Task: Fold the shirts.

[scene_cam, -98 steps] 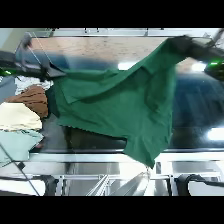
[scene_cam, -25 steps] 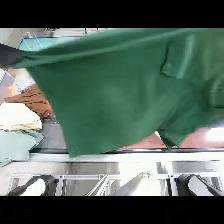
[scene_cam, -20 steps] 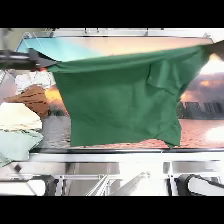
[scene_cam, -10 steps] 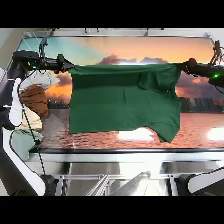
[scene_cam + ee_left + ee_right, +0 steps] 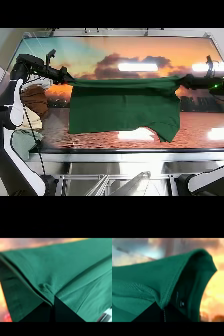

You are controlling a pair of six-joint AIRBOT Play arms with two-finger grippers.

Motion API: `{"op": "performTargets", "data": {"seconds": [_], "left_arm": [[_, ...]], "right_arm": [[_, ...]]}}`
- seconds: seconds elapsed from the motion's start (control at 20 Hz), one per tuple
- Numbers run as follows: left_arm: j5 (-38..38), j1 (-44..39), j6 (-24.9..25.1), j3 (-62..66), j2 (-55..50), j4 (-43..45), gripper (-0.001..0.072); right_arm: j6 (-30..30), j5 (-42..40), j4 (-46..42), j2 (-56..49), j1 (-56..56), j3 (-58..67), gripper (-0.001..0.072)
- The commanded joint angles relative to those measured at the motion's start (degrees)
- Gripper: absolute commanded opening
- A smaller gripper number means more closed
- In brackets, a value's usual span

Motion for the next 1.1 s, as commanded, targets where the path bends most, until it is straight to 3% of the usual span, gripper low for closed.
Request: {"op": "performTargets", "data": {"seconds": [0.0, 0.15, 0.2, 0.25, 0.3, 0.35, 0.4, 0.45, 0.65, 0.85, 0.9, 0.95, 1.05], "left_arm": [[2.82, -0.66, -2.54, -0.02, -0.15, 5.79, 0.0023], [4.22, -0.83, -4.07, -0.02, -1.09, 5.79, 0.0023], [5.01, -0.83, -4.44, -0.02, -1.53, 5.75, 0.0026], [5.88, -0.81, -5.33, -0.02, -1.81, 5.60, 0.0265], [6.73, -0.74, -5.99, 0.00, -1.73, 5.25, 0.0623], [7.52, -0.28, -6.84, 0.15, -1.36, 5.11, 0.0706], [8.74, 0.26, -6.84, 1.05, -1.05, 5.16, 0.0710], [10.16, 0.94, -6.99, 2.23, -0.57, 4.87, 0.0709], [12.02, 4.31, -6.27, -2.71, 5.66, 1.97, 0.0709], [10.67, 6.80, -1.90, -20.46, 13.75, 2.78, 0.0709], [9.51, 7.48, -1.07, -25.16, 15.39, 2.80, 0.0709], [8.61, 8.04, -0.35, -29.07, 16.68, 2.82, 0.0709], [7.78, 9.68, 1.01, -36.11, 18.93, 2.80, 0.0709]], "right_arm": [[-1.20, 1.31, -1.66, -0.35, -0.37, -3.15, 0.0021], [-0.98, 1.25, -1.86, -0.44, -0.37, -3.13, 0.0022], [-0.15, 1.20, -1.88, -0.44, -0.37, -3.13, 0.0107], [1.18, 1.18, -2.10, -0.42, -0.42, -3.10, 0.0282], [2.80, 1.55, -3.15, -0.11, -0.63, -2.95, 0.0308], [5.42, 2.47, -5.73, 0.72, -1.25, -2.62, 0.0308], [8.13, 3.82, -8.92, 1.86, -1.99, -2.14, 0.0316], [11.41, 5.97, -12.83, 3.52, -3.17, -1.81, 0.0400], [18.27, 16.74, -22.01, 10.75, -7.48, -7.89, 0.0405], [21.05, 13.07, -22.38, 21.11, -11.04, -29.18, 0.0408], [23.06, 11.41, -22.64, 23.08, -11.23, -33.97, 0.0422], [24.26, 10.27, -22.60, 24.35, -11.08, -37.88, 0.0493], [24.55, 7.96, -22.32, 25.29, -9.38, -44.54, 0.0505]]}}
